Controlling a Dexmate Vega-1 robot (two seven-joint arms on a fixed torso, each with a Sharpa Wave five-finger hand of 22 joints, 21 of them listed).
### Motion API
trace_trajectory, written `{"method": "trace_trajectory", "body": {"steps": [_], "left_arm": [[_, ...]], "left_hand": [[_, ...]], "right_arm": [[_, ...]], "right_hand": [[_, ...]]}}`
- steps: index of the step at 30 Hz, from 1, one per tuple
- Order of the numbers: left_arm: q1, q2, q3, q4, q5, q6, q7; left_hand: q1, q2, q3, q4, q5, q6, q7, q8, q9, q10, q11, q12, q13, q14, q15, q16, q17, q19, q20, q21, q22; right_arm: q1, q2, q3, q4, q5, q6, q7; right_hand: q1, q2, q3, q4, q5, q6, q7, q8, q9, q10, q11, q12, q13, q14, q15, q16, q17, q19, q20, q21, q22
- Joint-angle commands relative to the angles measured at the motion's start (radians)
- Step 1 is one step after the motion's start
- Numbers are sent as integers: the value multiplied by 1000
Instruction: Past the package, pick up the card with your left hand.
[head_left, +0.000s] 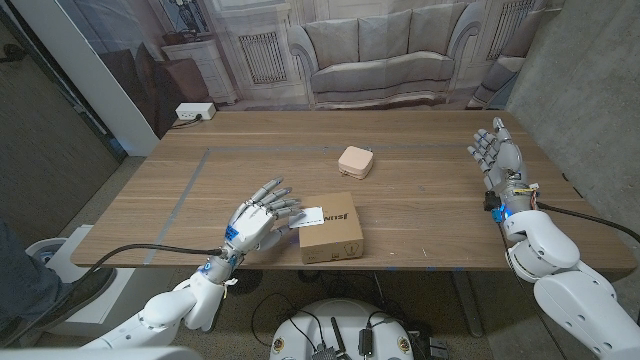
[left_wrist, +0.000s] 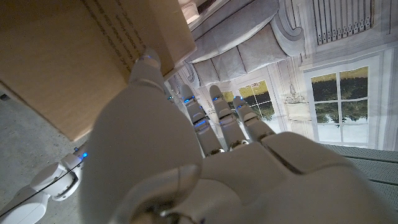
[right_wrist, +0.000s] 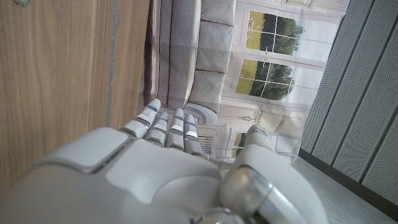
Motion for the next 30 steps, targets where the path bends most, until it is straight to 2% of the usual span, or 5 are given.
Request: {"method": "trace_trajectory", "body": {"steps": [1,4,5,23,30], "left_arm": [[1,-9,13,6,-11,2,1],[8,-15,4,6,-10,-2,1],[11,-17,2,6,-10,-3,1],[59,-105,-98,22,27,-78,1],[68,-141,-124,30,35,-98,1]], "left_hand": [[14,1,-3,6,-12,38,0,15,2,34,-2,7,2,26,-147,3,1,15,-5,1,2],[18,4,-2,7,-17,53,0,19,2,52,-2,9,2,34,-147,3,1,19,-6,2,2],[25,1,-6,8,-34,101,0,34,2,98,-3,10,2,50,-147,-1,0,20,-7,0,1],[35,20,-8,23,-69,205,10,65,0,213,-3,6,1,149,-155,9,3,54,-34,4,1],[43,30,-8,30,-85,261,16,74,-15,294,-4,7,2,214,-158,7,0,90,-52,9,0]], "right_arm": [[-2,-1,3,6,6,0,9],[-2,-2,4,6,6,1,11],[-2,-2,4,6,7,0,12],[7,-4,-3,15,9,14,26],[12,-9,-2,13,11,7,25]], "right_hand": [[-6,0,-2,-1,-1,5,-2,2,5,6,-4,2,2,4,1,2,5,9,0,1,2],[-6,0,-2,-1,-1,5,-3,2,5,7,-5,2,2,5,1,2,5,10,0,0,2],[-6,0,-2,-1,-1,4,-4,2,5,7,-5,2,2,4,1,2,5,10,0,0,2],[-11,0,-4,0,-1,5,-3,2,5,8,-3,2,2,5,-1,2,5,12,1,-5,3],[-12,0,-5,0,-1,5,-3,2,5,8,-3,2,2,6,0,2,5,14,2,-7,3]]}}
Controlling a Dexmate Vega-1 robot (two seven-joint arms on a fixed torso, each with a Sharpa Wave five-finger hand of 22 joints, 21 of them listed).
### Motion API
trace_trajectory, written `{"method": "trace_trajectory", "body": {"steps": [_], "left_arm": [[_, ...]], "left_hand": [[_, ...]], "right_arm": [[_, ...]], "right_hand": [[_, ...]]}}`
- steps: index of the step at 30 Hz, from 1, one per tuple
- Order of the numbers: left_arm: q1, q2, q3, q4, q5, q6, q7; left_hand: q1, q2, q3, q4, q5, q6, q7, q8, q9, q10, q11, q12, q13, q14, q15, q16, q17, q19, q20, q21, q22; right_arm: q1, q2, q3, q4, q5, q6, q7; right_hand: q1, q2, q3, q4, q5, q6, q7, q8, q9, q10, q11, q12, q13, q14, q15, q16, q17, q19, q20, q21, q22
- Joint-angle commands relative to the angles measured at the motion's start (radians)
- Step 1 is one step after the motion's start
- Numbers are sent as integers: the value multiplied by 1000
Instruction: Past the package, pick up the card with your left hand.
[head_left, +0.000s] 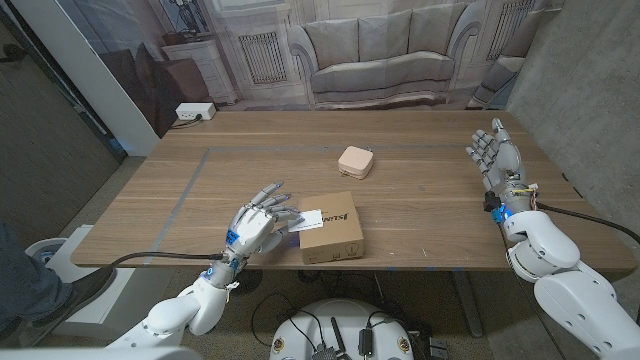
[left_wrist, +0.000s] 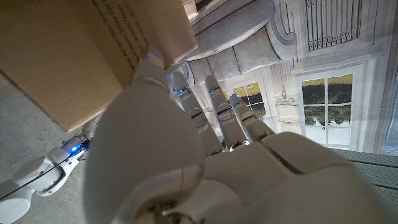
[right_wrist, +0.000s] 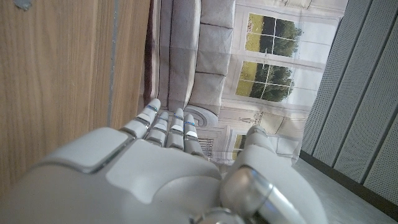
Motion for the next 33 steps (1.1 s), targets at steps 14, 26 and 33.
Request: {"method": "trace_trajectory", "body": {"steps": [14,26,33], "left_arm": [[16,-64,-37,-2,-2,-10,-2],[11,-90,-56,-16,-16,1,-2],[-12,-33,-5,-49,-122,35,-2]], "left_hand": [[17,17,1,19,-15,149,42,36,-23,137,-1,21,22,157,-147,-1,-2,61,-30,7,0],[14,15,-2,23,-15,152,38,32,-23,135,1,18,25,172,-147,-6,-2,65,-32,5,1],[13,16,-3,26,-14,155,40,30,-22,144,0,21,29,176,-147,-7,-2,69,-33,5,1]], "right_arm": [[33,-19,-7,6,9,-18,7],[32,-22,-6,3,4,-11,11],[18,-16,-2,1,0,2,11]], "right_hand": [[-6,-1,-7,0,-1,4,-4,2,5,9,-2,1,2,6,-1,1,5,9,-3,-5,3],[-8,-1,-8,0,-1,5,-4,2,5,11,-2,2,2,6,0,1,5,10,-3,-8,3],[-8,-1,-8,0,-1,5,-4,2,5,10,-2,2,2,5,-1,1,5,10,-3,-9,3]]}}
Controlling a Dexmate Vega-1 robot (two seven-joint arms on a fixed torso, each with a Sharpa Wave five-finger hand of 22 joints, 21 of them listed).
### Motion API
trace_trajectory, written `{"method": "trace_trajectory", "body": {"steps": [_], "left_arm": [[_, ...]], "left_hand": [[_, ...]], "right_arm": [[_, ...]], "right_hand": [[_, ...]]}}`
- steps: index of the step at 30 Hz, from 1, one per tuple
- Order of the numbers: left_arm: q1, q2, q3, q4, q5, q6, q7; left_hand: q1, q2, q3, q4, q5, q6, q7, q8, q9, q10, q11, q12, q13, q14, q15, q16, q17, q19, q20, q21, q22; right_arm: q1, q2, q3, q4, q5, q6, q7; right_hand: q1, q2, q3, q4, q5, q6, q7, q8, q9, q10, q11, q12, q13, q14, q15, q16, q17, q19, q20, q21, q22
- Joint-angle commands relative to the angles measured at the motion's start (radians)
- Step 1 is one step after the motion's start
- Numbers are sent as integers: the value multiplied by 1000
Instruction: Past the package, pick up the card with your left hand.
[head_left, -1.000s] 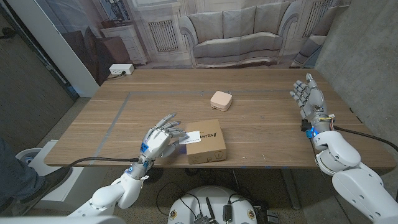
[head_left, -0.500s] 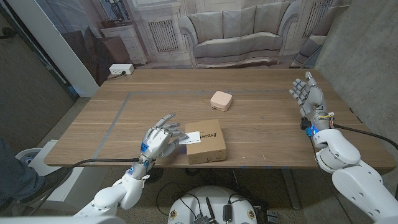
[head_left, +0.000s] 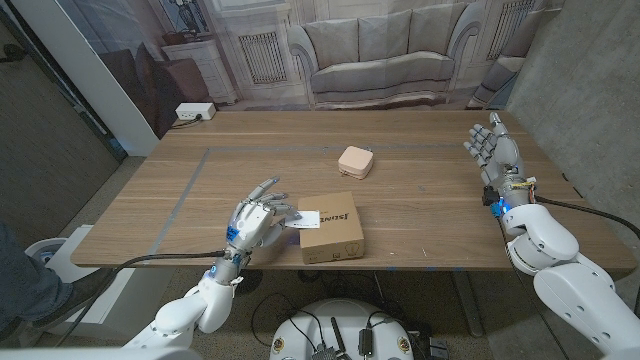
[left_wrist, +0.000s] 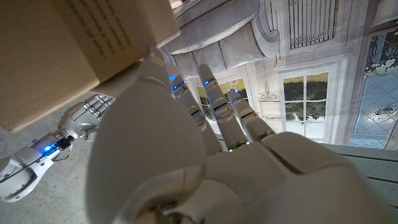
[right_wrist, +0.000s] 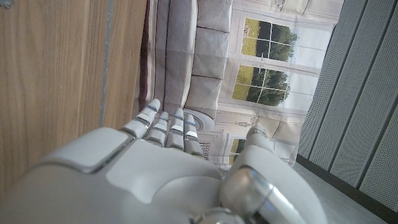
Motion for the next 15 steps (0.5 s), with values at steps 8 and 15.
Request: {"method": "trace_trajectory", "body": {"steps": [8,15], "left_arm": [[-39,72,66,-56,-136,62,1],[-50,89,79,-76,-160,84,1]], "left_hand": [[-2,0,-2,8,-2,22,24,-2,6,19,0,7,10,18,-111,0,1,14,-31,-1,1],[-2,0,-3,9,-2,25,26,-3,7,20,0,6,12,22,-112,0,2,15,-31,-1,1]], "right_arm": [[-23,9,5,-5,-12,26,3],[-25,13,5,-6,-16,32,2]], "right_hand": [[2,-4,-4,4,-1,4,-5,2,5,11,-2,2,2,6,0,1,5,11,-3,-2,3],[2,-4,-5,3,-1,4,-3,2,5,11,-2,1,2,6,-1,0,5,12,-3,-4,3]]}}
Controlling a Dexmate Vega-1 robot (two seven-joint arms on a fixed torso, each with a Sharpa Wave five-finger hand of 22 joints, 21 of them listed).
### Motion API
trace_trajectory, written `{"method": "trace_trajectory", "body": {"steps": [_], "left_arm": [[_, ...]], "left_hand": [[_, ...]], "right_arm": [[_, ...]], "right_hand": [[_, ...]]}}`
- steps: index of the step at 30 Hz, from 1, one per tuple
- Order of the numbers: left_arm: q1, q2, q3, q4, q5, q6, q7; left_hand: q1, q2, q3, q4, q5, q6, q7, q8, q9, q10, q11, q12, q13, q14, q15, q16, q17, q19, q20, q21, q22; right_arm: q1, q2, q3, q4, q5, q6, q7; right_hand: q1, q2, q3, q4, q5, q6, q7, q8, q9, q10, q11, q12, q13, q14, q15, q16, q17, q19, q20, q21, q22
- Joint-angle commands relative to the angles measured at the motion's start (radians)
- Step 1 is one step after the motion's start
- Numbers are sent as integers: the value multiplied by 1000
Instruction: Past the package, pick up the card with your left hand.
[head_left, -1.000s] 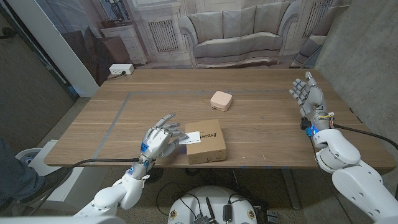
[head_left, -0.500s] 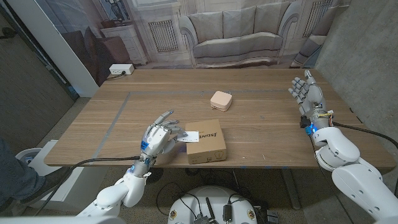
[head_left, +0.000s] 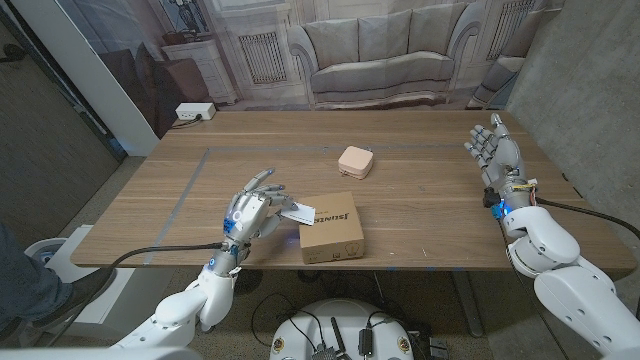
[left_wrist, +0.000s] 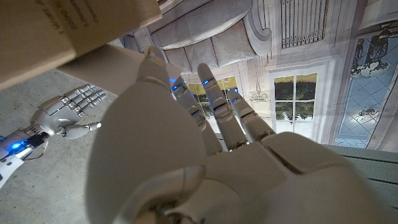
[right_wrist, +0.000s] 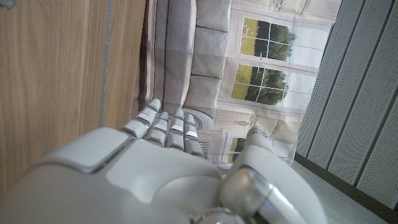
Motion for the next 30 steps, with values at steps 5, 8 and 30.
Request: {"method": "trace_trajectory", "body": {"steps": [5,8,30], "left_arm": [[-28,66,48,-63,-91,59,-13],[-27,82,52,-83,-101,77,-20],[-1,168,15,-233,-177,167,-161]], "left_hand": [[-2,0,0,6,-2,6,8,-3,2,10,0,5,5,14,-110,-2,1,11,-34,-2,1],[-1,0,0,7,-1,6,8,-4,2,10,1,5,6,15,-111,-2,1,10,-32,-3,1],[6,-1,0,10,1,8,12,-9,3,17,1,3,18,13,-112,-6,2,1,-40,-10,1]], "right_arm": [[-8,9,2,-2,-8,13,0],[-10,9,4,-3,-9,14,0],[-54,27,49,-19,-2,36,10]], "right_hand": [[1,-3,-5,3,0,4,-4,1,5,11,-2,1,2,7,0,1,5,8,1,-5,3],[1,-3,-5,2,0,5,-3,2,5,10,-4,1,2,6,0,0,5,9,1,-6,3],[2,0,-4,1,0,4,-2,1,5,10,-3,0,2,6,1,-1,4,11,1,-11,4]]}}
